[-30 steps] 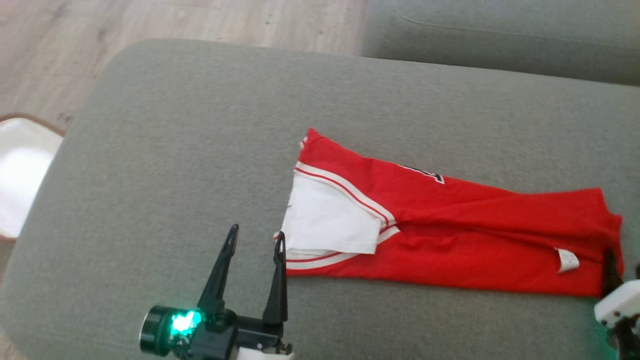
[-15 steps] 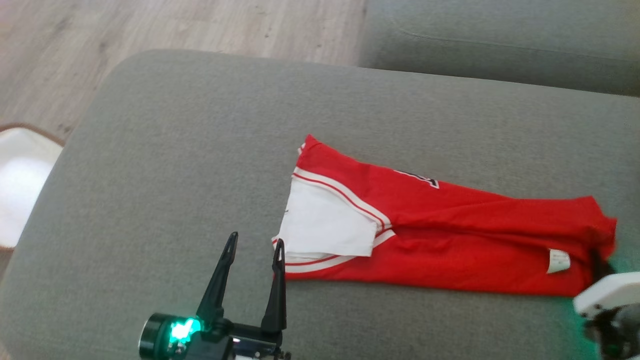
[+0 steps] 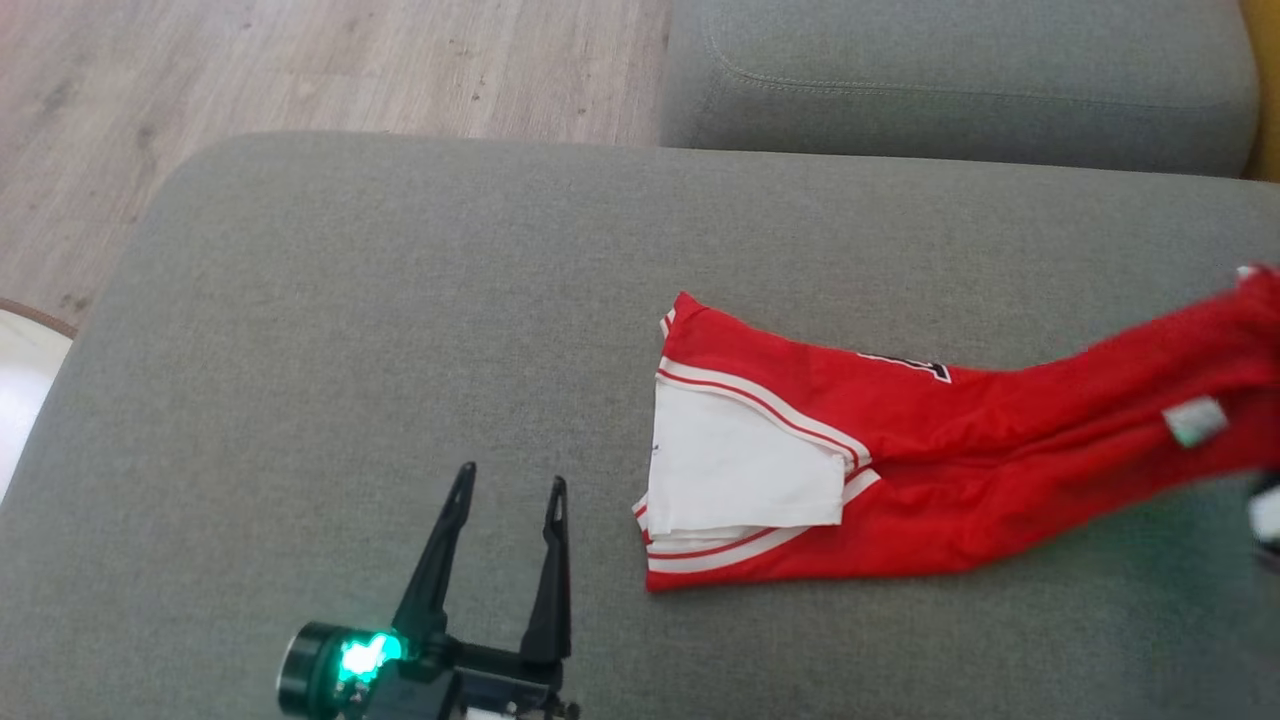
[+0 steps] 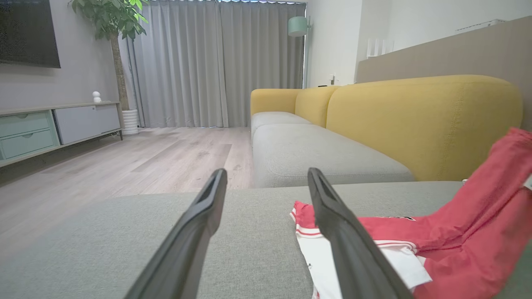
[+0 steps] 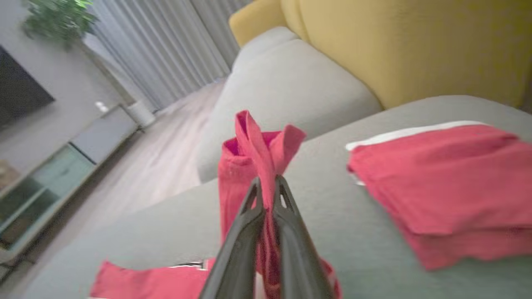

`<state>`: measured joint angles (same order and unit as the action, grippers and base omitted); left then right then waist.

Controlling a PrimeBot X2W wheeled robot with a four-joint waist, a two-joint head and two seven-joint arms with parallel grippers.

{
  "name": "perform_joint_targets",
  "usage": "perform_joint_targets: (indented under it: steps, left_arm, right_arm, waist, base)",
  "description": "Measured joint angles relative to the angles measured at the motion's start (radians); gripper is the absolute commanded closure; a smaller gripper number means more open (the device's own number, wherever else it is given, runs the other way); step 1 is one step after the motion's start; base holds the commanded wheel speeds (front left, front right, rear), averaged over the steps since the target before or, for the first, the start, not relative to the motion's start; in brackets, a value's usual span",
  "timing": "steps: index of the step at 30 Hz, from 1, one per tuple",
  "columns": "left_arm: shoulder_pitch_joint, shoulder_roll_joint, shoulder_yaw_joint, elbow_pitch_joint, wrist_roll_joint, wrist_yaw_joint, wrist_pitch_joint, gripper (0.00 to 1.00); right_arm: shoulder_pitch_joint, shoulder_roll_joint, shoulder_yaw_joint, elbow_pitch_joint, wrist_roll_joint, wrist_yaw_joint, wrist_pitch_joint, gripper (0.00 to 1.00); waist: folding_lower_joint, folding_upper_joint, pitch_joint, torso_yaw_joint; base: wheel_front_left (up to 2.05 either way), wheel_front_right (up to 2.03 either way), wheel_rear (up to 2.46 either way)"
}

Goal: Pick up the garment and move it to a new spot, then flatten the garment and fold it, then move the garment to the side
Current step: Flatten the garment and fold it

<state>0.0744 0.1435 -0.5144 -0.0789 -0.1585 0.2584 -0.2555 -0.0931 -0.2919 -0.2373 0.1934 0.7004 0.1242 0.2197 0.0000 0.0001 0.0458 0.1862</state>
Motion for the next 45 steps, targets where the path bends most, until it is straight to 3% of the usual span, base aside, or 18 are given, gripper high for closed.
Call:
perform_joint_targets:
  steps: [5, 12, 24, 25, 27, 28, 32, 35, 38, 40, 45]
  left_arm:
    - [0.006, -0.021, 0.001, 0.012, 0.011, -0.033, 0.0, 0.0]
    - [0.005, -0.038, 0.002, 0.024, 0.02, -0.064, 0.0, 0.0]
    - [0.004, -0.06, 0.023, 0.039, 0.035, -0.093, 0.0, 0.0]
    - [0.004, -0.061, 0.025, 0.039, 0.035, -0.093, 0.0, 0.0]
    - [0.004, -0.063, 0.028, 0.039, 0.037, -0.095, 0.0, 0.0]
    - [0.004, -0.064, 0.03, 0.039, 0.037, -0.095, 0.0, 0.0]
    - [0.005, -0.069, 0.039, 0.041, 0.045, -0.094, 0.0, 0.0]
    - [0.006, -0.072, 0.06, 0.044, 0.042, -0.092, 0.0, 0.0]
    - [0.011, -0.073, 0.09, 0.049, 0.02, -0.091, 0.0, 0.0]
    - [0.024, -0.074, 0.117, 0.062, 0.012, -0.09, 0.0, 0.0]
    - [0.046, -0.076, 0.169, 0.079, -0.001, -0.094, 0.0, 0.0]
  right_arm:
    - [-0.002, 0.108, 0.119, -0.129, 0.042, 0.0, 0.081, 1.0]
    - [-0.046, 0.214, 0.261, -0.114, 0.048, 0.0, 0.119, 1.0]
    - [-0.097, 0.231, 0.578, 0.054, 0.158, 0.0, 0.047, 1.0]
    - [-0.104, 0.231, 0.598, 0.07, 0.166, 0.0, 0.032, 0.96]
    - [-0.121, 0.231, 0.629, 0.097, 0.181, 0.0, 0.005, 0.38]
    - [-0.13, 0.231, 0.644, 0.109, 0.187, 0.0, -0.007, 0.0]
    - [-0.156, 0.231, 0.688, 0.128, 0.197, 0.0, -0.066, 0.0]
    - [-0.163, 0.225, 0.679, 0.104, 0.13, 0.0, -0.142, 0.0]
    - [-0.159, 0.166, 0.673, 0.06, 0.016, 0.0, -0.237, 0.0]
    - [-0.122, 0.086, 0.633, 0.041, -0.082, 0.0, -0.333, 0.0]
    - [0.023, 0.037, 0.537, 0.046, -0.178, 0.0, -0.452, 0.0]
  waist:
    - [0.0, 0.0, 0.001, 0.01]
    - [0.0, 0.0, 0.009, 0.056]
    - [0.0001, 0.0, 0.027, 0.134]
    - [0.0001, 0.0, 0.029, 0.135]
    - [0.0, 0.0, 0.03, 0.134]
    - [0.0001, 0.0, 0.029, 0.132]
    - [0.0001, 0.0, 0.023, 0.116]
    - [0.0, 0.0, 0.011, 0.096]
    - [0.0001, 0.0, -0.008, 0.071]
    - [-0.0001, 0.0, -0.033, 0.045]
    - [0.0, 0.0, -0.075, 0.001]
  base:
    - [0.0, 0.0, 0.0]
    - [0.0, 0.0, 0.0]
    - [0.0, 0.0, 0.0]
    - [0.0, 0.0, 0.0]
    - [0.0, 0.0, 0.0]
    - [0.0, 0.0, 0.0]
    - [0.0, 0.0, 0.0]
    - [0.0, 0.0, 0.0]
    - [0.0, 0.0, 0.0]
    - [0.0, 0.0, 0.0]
    - [0.0, 0.0, 0.0]
